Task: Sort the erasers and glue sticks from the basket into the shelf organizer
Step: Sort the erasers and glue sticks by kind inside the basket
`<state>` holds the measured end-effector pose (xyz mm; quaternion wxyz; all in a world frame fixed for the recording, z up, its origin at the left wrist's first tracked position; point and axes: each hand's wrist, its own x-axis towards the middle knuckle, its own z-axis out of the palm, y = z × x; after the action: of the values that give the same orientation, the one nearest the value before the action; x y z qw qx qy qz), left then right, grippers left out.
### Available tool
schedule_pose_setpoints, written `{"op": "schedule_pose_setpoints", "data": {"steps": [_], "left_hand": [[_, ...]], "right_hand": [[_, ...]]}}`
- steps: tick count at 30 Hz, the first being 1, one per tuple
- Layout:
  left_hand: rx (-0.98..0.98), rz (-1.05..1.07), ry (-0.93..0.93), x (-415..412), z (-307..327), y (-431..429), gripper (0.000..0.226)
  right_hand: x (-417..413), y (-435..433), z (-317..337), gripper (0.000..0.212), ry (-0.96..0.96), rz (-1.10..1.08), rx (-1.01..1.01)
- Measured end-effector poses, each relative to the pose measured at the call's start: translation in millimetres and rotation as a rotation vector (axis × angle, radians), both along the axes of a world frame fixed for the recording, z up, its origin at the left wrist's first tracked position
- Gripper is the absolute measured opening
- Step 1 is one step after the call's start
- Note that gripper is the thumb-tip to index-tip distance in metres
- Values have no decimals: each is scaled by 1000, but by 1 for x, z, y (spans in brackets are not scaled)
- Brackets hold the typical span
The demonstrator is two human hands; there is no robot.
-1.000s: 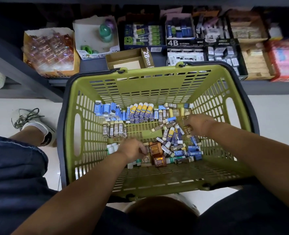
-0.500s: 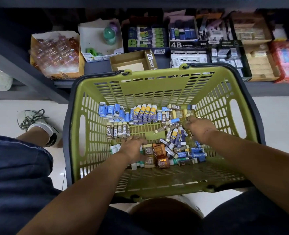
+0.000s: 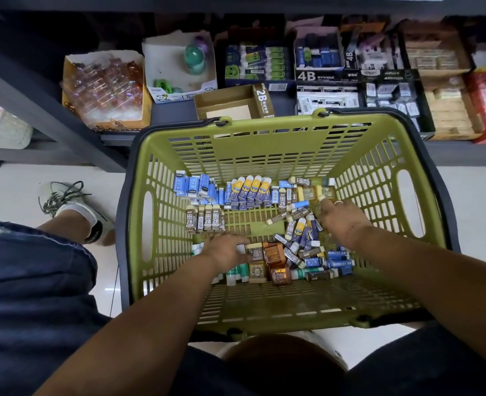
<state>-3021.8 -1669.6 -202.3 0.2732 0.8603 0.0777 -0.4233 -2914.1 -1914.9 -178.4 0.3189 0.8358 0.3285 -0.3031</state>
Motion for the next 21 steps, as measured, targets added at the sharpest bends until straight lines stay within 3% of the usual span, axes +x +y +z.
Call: {"op": "schedule_pose_setpoints", "data": {"steps": [5,8,11,15,18,21], "left_hand": [[-95,174,11,-1,-3,4,41],[-131,257,-4,0,-1,6,33],[-157,387,-12,2,4,4,24],[-178,523,-3,4,5,9,30],[-197,497,-15,3,3,11,26],[-198,383,-35,2,0,7,21]], "right_hand": [[8,16,20,37,22,-185,199],[3,52,27,28,175,-425,492],[-13,96,18,30,366,-486,654],[-31,128,-5,38,418,-291,470],[-36,132,-13,45,392,-154,323],[-34,123,-12,38,480,-240,388]]}}
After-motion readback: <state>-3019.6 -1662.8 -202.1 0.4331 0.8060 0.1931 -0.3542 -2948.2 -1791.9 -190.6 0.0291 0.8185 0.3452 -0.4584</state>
